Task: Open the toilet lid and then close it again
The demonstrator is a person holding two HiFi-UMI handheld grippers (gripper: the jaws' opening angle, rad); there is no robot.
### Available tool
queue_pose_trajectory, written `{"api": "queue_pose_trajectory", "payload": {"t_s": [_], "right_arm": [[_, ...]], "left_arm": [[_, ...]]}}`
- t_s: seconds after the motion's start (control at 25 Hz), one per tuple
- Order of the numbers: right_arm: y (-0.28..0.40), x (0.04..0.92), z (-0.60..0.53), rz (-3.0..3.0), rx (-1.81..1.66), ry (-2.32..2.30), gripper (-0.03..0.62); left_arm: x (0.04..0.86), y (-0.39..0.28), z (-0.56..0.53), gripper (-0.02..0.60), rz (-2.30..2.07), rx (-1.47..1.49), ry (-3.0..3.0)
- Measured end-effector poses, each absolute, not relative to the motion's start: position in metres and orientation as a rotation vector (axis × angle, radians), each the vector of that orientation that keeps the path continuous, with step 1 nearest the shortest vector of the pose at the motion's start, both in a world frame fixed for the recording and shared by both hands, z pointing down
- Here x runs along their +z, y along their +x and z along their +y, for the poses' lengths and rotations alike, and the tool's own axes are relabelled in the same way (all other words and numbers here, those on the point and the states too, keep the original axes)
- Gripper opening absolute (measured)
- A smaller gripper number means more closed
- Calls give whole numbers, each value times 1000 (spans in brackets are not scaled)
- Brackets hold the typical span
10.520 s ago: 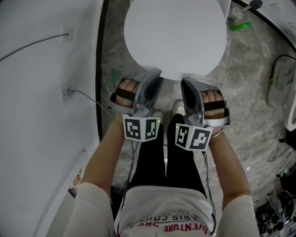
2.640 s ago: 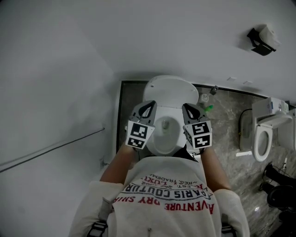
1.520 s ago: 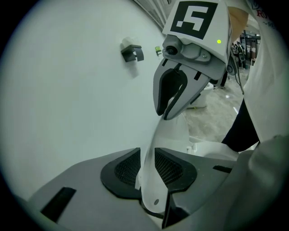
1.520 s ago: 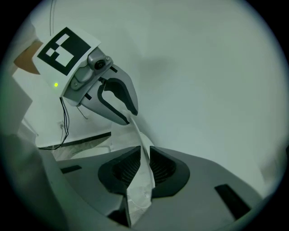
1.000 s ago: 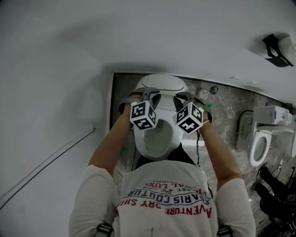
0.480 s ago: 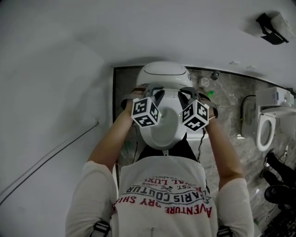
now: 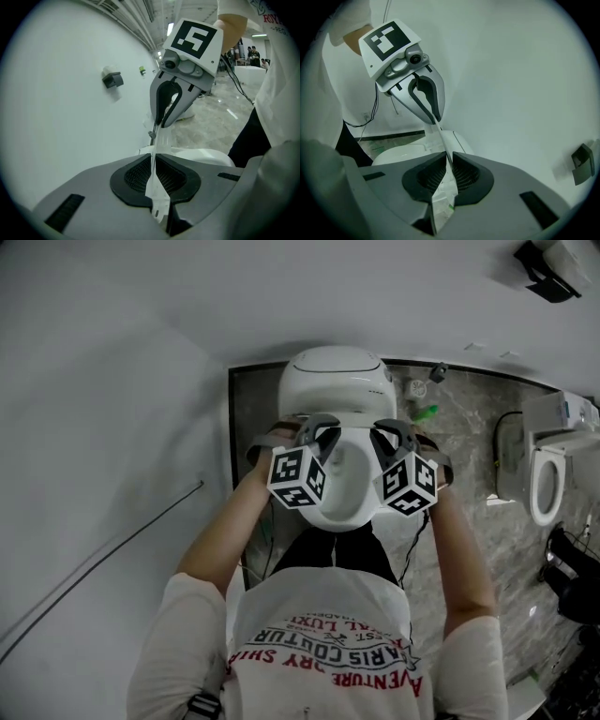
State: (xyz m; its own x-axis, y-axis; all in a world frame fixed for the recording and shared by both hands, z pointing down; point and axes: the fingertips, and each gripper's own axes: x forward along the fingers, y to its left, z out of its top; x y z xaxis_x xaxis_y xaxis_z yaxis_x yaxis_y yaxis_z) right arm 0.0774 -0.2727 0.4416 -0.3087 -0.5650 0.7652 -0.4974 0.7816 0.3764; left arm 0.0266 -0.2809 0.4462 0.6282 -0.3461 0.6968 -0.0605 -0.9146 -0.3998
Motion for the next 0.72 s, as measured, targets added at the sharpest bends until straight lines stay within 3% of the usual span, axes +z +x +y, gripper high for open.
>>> {"api": "queue_pose_trajectory", "payload": {"t_s": [0.72], "right_arm": [[61,475,-179,-2015,-218,740,18]], "left_arm": [[477,8,-188,44,468,-1130,-2514]]}}
